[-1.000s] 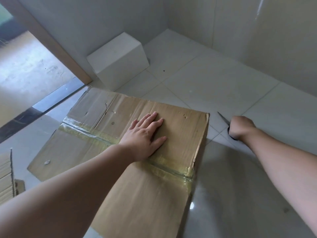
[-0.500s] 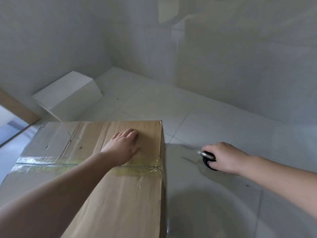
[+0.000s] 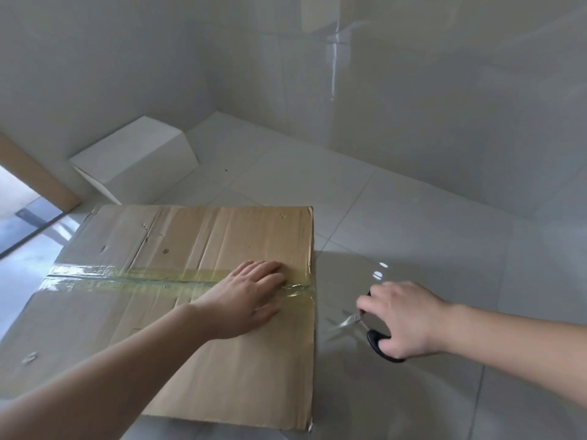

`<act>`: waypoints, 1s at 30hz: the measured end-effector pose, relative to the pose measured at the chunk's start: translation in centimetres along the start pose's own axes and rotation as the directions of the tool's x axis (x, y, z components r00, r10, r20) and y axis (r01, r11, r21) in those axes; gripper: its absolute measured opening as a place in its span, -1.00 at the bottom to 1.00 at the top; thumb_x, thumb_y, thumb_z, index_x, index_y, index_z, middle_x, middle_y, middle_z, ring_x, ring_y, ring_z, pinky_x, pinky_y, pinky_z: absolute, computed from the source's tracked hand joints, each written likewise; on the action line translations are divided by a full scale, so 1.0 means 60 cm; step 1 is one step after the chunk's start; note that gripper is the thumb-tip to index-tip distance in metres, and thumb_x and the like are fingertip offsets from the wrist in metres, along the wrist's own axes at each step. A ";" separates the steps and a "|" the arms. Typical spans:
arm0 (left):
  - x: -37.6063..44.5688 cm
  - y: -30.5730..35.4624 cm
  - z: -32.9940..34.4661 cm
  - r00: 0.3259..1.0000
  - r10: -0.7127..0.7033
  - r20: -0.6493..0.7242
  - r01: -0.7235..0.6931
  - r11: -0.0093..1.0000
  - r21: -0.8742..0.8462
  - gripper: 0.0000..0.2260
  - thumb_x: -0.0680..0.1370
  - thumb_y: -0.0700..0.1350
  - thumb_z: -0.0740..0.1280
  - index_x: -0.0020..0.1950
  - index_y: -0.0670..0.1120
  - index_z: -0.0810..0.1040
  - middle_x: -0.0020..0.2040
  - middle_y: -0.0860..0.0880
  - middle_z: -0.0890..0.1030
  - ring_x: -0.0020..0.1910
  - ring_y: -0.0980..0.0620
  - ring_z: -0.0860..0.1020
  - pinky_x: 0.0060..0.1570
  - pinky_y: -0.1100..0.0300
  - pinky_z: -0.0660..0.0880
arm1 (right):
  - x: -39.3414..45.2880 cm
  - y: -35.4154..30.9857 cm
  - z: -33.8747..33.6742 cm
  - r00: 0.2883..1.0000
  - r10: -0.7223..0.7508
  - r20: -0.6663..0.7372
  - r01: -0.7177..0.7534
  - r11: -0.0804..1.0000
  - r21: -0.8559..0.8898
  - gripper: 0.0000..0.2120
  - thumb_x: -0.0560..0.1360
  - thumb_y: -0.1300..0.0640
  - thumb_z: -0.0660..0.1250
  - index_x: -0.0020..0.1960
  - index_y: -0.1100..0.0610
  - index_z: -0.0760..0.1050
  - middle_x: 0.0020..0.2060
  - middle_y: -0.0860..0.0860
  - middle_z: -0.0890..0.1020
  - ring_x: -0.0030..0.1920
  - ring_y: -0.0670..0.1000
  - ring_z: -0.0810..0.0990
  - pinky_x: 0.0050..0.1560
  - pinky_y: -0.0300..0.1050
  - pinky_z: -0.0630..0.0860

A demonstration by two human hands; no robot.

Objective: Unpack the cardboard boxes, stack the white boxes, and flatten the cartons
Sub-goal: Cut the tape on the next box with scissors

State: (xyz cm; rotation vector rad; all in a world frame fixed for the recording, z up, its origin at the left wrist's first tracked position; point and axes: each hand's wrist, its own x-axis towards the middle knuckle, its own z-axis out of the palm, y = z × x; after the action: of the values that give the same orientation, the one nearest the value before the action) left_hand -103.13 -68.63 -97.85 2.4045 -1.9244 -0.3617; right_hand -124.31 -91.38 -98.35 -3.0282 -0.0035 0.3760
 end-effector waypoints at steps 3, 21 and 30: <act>0.021 0.000 -0.004 0.997 -0.076 -0.032 0.075 0.997 -0.012 -0.47 0.59 0.20 0.10 0.50 0.02 0.18 0.53 0.00 0.13 0.49 0.03 0.09 0.43 0.22 -0.14 | -0.010 -0.024 0.017 0.999 -0.034 -0.006 0.034 0.998 -0.045 -0.62 0.37 -0.21 0.11 0.06 0.00 0.35 -0.11 0.03 0.51 -0.08 0.13 0.52 -0.15 -0.07 0.36; 0.035 0.045 -0.023 0.974 0.226 -0.025 -0.221 0.967 0.126 -0.46 0.39 -0.26 0.25 0.36 0.04 0.43 0.36 0.04 0.43 0.28 0.02 0.41 0.29 0.08 0.34 | -0.039 -0.057 0.029 0.995 0.038 -0.089 -0.039 0.999 -0.006 -0.70 0.37 -0.20 0.09 -0.17 0.04 0.24 -0.26 0.05 0.57 -0.23 0.17 0.57 -0.35 -0.09 0.23; 0.037 0.082 -0.014 0.909 0.405 0.099 -0.416 0.899 0.137 -0.57 0.34 -0.30 0.22 0.14 0.01 0.56 0.18 -0.02 0.52 0.04 -0.03 0.53 0.04 0.06 0.50 | -0.027 -0.079 0.036 0.989 0.128 -0.069 -0.123 0.990 0.074 -0.71 0.31 -0.15 0.16 -0.13 0.02 0.22 -0.21 0.06 0.55 -0.17 0.17 0.56 -0.31 -0.09 0.26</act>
State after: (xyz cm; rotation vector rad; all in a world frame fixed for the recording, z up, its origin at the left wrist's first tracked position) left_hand -107.20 -71.97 -96.48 2.0006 -2.5012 -0.2814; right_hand -126.38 -86.51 -99.64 -2.9788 0.2019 0.2681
